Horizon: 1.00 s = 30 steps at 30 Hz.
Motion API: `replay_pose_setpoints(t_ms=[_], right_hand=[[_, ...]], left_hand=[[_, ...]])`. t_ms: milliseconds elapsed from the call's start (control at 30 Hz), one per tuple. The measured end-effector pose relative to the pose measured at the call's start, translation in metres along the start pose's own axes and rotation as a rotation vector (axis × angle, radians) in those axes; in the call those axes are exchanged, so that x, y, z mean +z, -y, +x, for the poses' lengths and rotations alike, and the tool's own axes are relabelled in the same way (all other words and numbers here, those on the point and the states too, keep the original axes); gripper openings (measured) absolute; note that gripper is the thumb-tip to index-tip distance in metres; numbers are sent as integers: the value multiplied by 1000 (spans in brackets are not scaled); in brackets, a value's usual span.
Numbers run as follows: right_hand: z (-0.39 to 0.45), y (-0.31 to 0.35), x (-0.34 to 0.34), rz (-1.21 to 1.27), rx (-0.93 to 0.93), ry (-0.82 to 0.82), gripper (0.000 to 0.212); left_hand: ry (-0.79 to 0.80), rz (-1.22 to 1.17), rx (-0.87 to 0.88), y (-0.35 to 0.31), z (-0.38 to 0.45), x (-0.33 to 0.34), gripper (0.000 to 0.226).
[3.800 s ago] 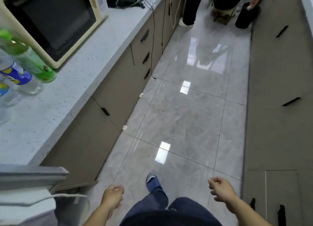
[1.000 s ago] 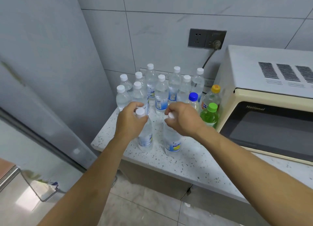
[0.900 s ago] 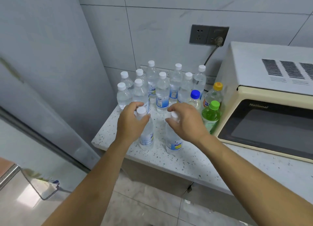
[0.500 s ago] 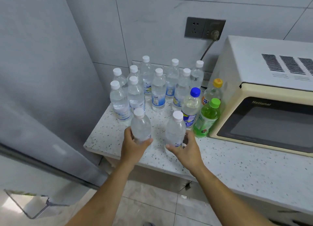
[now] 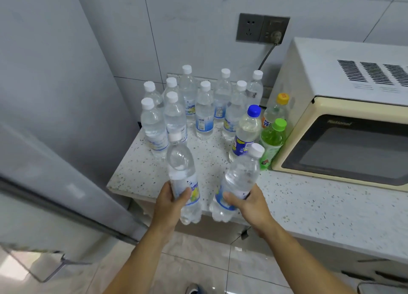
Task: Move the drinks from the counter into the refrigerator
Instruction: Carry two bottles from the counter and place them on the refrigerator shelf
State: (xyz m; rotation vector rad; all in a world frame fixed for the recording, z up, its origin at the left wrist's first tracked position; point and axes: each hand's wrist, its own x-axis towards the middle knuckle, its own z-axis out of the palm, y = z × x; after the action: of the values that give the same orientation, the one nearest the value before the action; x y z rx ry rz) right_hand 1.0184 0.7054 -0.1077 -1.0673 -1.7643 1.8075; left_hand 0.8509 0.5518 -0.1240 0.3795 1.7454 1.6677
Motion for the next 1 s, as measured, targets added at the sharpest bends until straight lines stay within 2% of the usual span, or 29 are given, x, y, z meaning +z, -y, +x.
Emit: replay_pose_setpoints(t_ms=[67, 167, 233, 333, 400, 600, 700, 800, 900, 1000], right_hand=[[-18, -2, -9, 142, 78, 122, 44], [-42, -8, -20, 318, 235, 238, 58], [-59, -16, -27, 437, 352, 280, 50], [-79, -31, -34, 570, 498, 335, 48], [-90, -40, -35, 608, 534, 371, 49], [-121, -63, -9, 557, 620, 547, 61], [-142, -67, 19, 507, 673, 616, 70], [-161, -70, 49, 376, 676, 689, 78], [-178, -69, 82, 284, 669, 766, 71], [-195, -66, 119, 230, 662, 838, 54]], left_hand=[[73, -145, -81, 5, -21, -5, 50], [85, -318, -224, 12, -61, -10, 45], [78, -383, -327, 15, -90, -9, 54], [-51, -456, -340, 24, -129, -2, 77], [-160, -525, -349, 34, -154, 4, 75], [-297, -596, -378, 55, -230, 0, 77], [-365, -656, -392, 61, -266, -12, 52], [-442, -772, -366, 65, -296, -28, 51], [-545, -836, -342, 70, -321, -49, 48], [-629, -880, -312, 76, -347, -77, 61]])
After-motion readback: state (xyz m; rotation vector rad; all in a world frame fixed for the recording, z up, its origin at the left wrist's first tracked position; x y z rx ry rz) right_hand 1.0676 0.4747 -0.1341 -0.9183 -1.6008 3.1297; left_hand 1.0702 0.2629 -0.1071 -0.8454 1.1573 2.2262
